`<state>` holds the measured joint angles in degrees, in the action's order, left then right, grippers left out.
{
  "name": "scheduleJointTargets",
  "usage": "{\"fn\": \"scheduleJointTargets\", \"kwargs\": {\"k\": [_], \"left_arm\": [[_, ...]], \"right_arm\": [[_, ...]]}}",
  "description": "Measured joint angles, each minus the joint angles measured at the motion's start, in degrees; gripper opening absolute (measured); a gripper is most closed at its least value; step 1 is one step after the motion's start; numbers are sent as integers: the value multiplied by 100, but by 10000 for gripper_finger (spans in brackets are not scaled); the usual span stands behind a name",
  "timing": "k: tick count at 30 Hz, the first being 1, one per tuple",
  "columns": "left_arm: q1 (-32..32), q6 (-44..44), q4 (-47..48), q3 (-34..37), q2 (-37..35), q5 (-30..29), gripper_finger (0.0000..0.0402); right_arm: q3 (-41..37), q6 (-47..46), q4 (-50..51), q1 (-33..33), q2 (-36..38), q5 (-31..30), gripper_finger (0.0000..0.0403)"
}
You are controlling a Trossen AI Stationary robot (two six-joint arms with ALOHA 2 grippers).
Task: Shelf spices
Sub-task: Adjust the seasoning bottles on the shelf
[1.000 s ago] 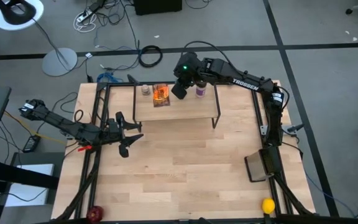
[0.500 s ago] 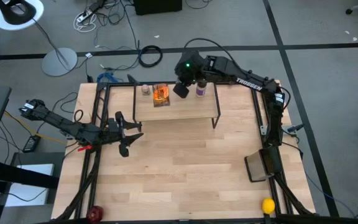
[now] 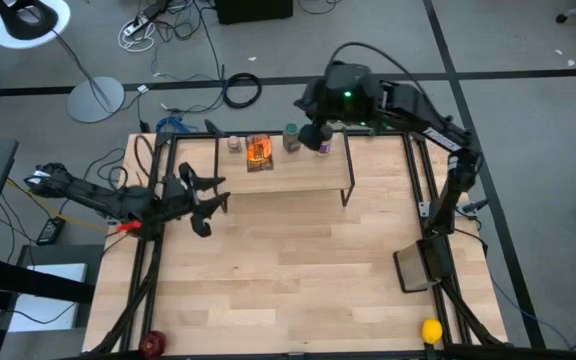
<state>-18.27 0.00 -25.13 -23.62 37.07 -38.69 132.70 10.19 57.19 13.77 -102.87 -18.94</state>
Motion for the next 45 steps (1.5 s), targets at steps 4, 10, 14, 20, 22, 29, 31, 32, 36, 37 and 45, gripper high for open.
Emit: {"fn": "scheduleJointTargets", "kwargs": {"k": [4,10,14,20,22,29,31,32,36,37,45], "left_arm": [[141,760,556,-1284,494,190,202],[642,826,2739,-3567,1651,209,201],[1215,439,3752,-4619,2589,709,201],[1910,172,4138,-5191,3876,2024,201],[2128,212,4133,-5212,4159,2052,201],[3316,188,3729,-5225,4312,2451,201],[3733,107,3685,-5225,4286,2737,201],[3944,89,3657,-5225,4283,2891,201],[4802,-53,3665,-5230,4397,4164,201],[4978,-91,3647,-5230,4464,4524,201],[5739,-329,3360,-5230,5155,5422,201]], "right_arm": [[0,-51,144,-165,252,-67,0],[-2,-226,680,-483,495,-159,0],[-4,-352,1052,-619,498,-207,0],[-148,-764,1609,-792,464,80,0],[-336,-899,1702,-923,490,125,0],[-1170,-1393,1567,-1734,507,-146,0],[-1491,-1471,1351,-1989,507,-247,0],[-1654,-1504,1232,-2115,507,-287,0],[-2315,-1446,479,-2581,512,-386,0],[-2491,-1392,268,-2681,509,-379,0],[-3652,-1254,-1507,-3282,509,-466,0]]}}
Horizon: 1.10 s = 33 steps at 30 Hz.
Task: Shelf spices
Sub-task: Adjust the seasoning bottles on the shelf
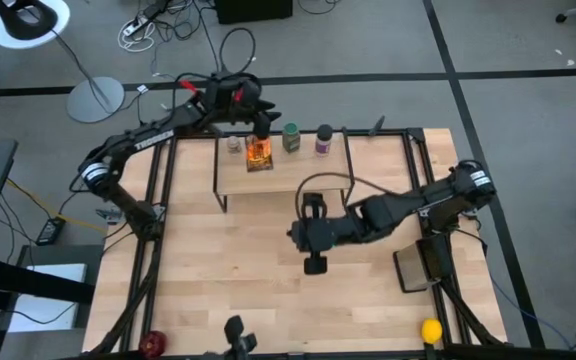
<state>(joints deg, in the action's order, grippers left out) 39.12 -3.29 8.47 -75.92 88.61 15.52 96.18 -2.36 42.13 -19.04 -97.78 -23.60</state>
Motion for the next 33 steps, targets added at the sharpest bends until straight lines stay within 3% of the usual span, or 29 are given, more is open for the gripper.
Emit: {"fn": "scheduleJointTargets", "kwargs": {"k": [13,21,33], "left_arm": [[191,159,77,-824,945,282,201],[216,491,1076,-1670,1630,410,201],[204,565,1071,-1766,1727,1091,188]], "right_arm": [[-221,-360,-340,-97,282,-266,0],[-222,-361,-294,-236,328,-376,0],[-223,-254,-116,-224,328,-384,0]]}}
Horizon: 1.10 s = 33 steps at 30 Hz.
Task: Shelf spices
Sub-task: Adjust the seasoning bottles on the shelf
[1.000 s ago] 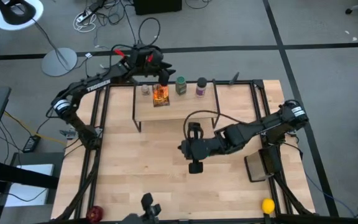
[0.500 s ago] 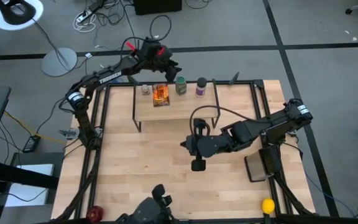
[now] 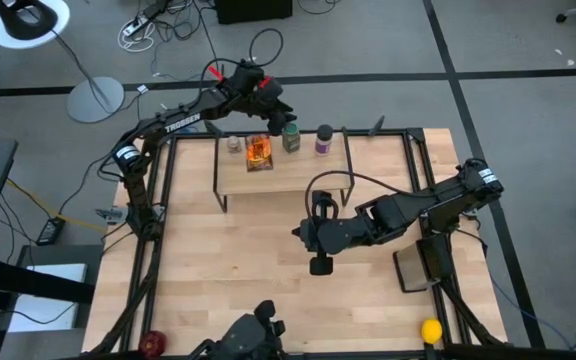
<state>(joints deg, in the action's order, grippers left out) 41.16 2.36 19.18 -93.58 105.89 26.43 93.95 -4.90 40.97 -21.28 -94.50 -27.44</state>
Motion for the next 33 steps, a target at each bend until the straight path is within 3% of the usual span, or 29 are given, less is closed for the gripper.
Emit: {"fn": "scheduleJointTargets", "kwargs": {"k": [6,20,27,33], "left_arm": [[-1,-110,0,0,-2,184,169],[-1,-282,81,0,-4,593,168],[6,-283,-34,0,-5,516,168],[71,-298,-204,-46,-18,426,168]], "right_arm": [[1,4,-5,0,0,0,0],[2,1,-17,2,16,-4,0],[1,-396,-17,192,5,-1027,0],[-570,-554,-497,667,-4,-1171,0]]}}
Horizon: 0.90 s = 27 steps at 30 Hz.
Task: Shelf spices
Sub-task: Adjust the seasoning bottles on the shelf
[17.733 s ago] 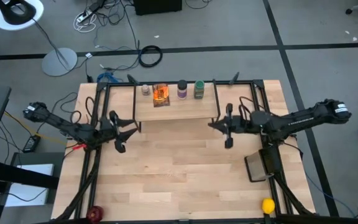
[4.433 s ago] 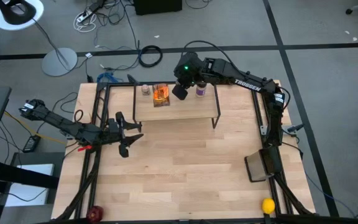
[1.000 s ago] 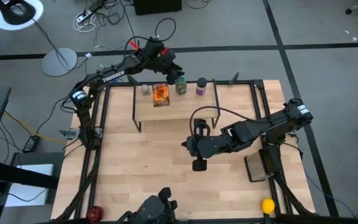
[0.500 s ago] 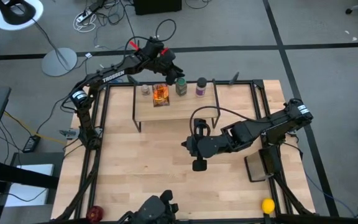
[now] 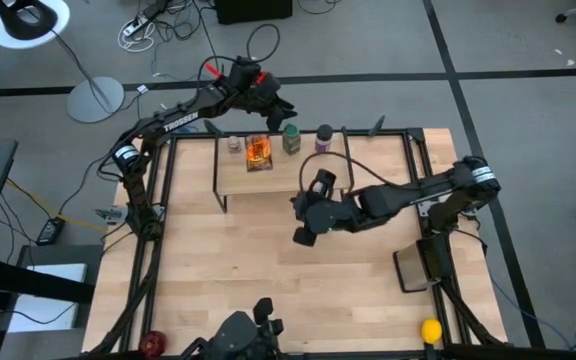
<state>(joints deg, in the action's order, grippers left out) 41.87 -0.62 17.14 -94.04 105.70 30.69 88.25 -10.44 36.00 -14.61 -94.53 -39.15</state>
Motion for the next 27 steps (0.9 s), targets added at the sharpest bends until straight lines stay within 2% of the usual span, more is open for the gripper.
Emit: {"fn": "scheduleJointTargets", "kwargs": {"k": [2,5,7,13,15,19,21,27], "left_arm": [[13,-23,-58,0,-31,0,168],[44,-39,-151,-2,-153,-2,168],[77,-42,-210,-2,-302,-3,168],[144,-111,194,-13,-921,-29,168],[117,43,632,-13,-1076,-207,168],[-59,434,1466,-11,-1225,-952,168],[-131,494,1712,-4,-1218,-1053,168],[-372,423,1416,345,-1214,-1238,168]], "right_arm": [[-242,6,-194,200,-1,-219,0],[-581,102,-495,476,-1,-1043,0],[-710,170,-752,660,5,-1307,0],[-1021,390,-1344,1198,6,-1063,0],[-1124,855,-1848,1285,6,-1073,0],[-1128,1671,-2794,1325,23,-781,0],[-1067,2002,-3083,1343,52,-706,0],[-710,2533,-3151,1578,238,-694,0]]}}
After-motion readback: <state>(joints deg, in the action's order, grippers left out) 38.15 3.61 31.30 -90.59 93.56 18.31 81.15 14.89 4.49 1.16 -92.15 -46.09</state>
